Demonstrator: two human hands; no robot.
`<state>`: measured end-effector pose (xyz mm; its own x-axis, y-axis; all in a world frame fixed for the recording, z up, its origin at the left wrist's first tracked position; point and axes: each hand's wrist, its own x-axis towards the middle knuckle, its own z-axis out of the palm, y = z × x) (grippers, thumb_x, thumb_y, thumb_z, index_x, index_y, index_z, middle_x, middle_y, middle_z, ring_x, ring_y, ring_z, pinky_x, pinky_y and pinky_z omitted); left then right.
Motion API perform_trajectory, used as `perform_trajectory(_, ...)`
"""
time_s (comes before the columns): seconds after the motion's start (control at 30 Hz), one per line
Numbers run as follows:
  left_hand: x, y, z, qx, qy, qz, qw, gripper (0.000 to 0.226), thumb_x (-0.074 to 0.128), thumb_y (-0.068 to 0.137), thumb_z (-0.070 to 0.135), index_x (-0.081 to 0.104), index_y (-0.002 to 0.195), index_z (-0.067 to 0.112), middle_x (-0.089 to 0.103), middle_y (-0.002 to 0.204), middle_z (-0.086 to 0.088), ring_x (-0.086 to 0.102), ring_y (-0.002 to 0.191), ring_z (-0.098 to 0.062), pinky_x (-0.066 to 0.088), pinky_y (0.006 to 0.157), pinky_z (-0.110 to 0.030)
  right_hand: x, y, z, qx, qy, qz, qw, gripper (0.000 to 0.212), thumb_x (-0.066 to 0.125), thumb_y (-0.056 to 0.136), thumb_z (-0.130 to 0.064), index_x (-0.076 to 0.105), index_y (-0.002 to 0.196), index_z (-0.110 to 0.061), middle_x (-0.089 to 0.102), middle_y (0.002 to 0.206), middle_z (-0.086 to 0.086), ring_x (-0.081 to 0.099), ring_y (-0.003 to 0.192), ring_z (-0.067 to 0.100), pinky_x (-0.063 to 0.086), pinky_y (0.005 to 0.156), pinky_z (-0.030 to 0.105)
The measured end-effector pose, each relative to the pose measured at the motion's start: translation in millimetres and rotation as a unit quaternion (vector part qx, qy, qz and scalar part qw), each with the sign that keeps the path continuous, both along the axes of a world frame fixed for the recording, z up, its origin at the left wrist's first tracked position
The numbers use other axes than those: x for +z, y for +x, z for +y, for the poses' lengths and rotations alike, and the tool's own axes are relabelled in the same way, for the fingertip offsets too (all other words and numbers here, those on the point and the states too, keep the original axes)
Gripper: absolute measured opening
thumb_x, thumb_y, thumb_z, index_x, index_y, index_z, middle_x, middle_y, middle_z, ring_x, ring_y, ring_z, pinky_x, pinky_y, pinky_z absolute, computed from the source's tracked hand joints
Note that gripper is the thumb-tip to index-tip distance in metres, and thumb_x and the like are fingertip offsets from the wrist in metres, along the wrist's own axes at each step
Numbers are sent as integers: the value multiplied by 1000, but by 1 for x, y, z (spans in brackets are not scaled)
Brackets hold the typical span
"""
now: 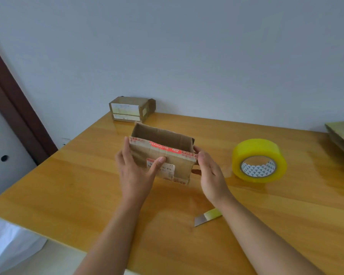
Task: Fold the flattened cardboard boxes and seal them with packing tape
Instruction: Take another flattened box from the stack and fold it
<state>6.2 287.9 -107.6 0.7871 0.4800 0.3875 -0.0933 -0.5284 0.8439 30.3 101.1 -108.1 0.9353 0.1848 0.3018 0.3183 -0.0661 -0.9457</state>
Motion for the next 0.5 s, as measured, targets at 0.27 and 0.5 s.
perform_trajectory(0.27, -13, 1, 7, -8, -17, -8, 1000, 91, 60, 70, 82, 20, 147, 54, 29, 131, 14, 38, 123, -9, 45, 97, -36, -12, 0, -2, 30, -61, -9, 998, 58, 53, 86, -64, 40, 140, -44, 50, 137, -14, 50, 127, 4, 52, 100, 36)
perform_trajectory(0.5, -15, -2, 7, -52, -49, -28, 997, 51, 60, 82, 70, 42, 128, 56, 39, 125, 8, 47, 113, 0, 49, 87, -24, -22, 5, -8, -2, -90, -15, 996, 47, 44, 95, -62, 41, 139, -44, 42, 144, -16, 39, 136, 0, 42, 111, 37)
